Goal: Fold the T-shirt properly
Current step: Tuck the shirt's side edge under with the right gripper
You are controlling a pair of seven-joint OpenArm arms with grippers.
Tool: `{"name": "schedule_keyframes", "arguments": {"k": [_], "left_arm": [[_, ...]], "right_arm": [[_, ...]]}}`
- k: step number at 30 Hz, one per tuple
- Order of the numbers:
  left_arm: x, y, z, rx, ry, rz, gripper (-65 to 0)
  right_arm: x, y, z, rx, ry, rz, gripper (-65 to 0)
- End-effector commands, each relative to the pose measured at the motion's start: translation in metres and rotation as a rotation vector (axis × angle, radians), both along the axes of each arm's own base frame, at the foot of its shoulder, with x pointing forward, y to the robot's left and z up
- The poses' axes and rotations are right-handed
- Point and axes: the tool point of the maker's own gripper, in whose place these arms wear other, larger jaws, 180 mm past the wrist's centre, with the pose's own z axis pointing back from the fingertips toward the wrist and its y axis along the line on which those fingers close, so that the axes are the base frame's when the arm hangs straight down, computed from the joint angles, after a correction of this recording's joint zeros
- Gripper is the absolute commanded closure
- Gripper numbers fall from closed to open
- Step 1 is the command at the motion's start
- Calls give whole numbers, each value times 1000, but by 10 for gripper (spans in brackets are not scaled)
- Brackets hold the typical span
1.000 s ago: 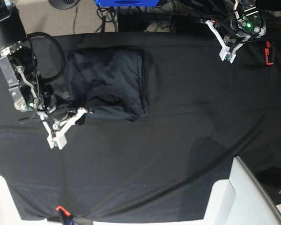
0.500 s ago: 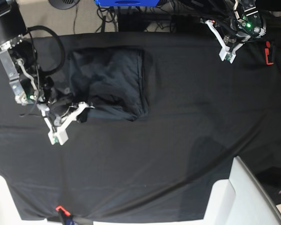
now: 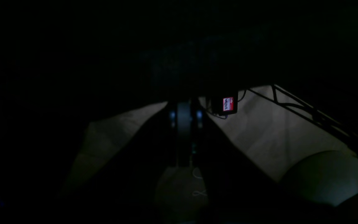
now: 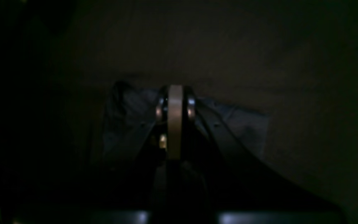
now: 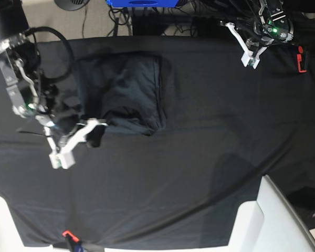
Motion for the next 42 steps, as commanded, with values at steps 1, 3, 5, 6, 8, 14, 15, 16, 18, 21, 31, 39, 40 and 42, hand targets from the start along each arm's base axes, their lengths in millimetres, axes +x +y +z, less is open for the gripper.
{"name": "schedule_keyframes", "arguments": {"k": [1,3,5,6,8,14,15,16,18,21,31,39,40,42], "left_arm": [[4,4,4,8,-21,-1,0],[4,4,4,8,-21,-1,0],[4,5,4,9,-21,-2,0],[4,5,4,9,-21,-2,0],[5,5,4,9,-22,-3,0],[5,5,4,9,-22,-3,0],[5,5,4,9,-22,-3,0],[5,5,4,9,-22,-3,0],[5,5,4,9,-22,-3,0],[5,4,4,8,-21,-3,0],[4,3,3,5,-20,-4,0],[4,3,3,5,-20,-4,0],[4,3,3,5,-18,-3,0],[4,3,3,5,-18,-3,0]], "right_arm": [[11,-1,19,22,-70,5,-2],[12,-7,19,27,-76,-2,-2],[10,-12,11,20,-54,-15,-2],[9,-14,6,16,-40,-21,-2],[6,-16,-5,10,-10,-24,-2],[1,-11,-23,29,41,-40,-2],[0,-11,-24,29,44,-41,-2],[0,-11,-25,28,45,-41,-2],[0,-12,-26,27,49,-43,-2],[0,-12,-27,27,49,-44,-2],[6,-22,-45,13,98,-76,-32],[5,-21,-46,15,101,-78,-290],[6,-22,-45,15,101,-82,-291],[8,-23,-42,18,88,-89,-294]]}}
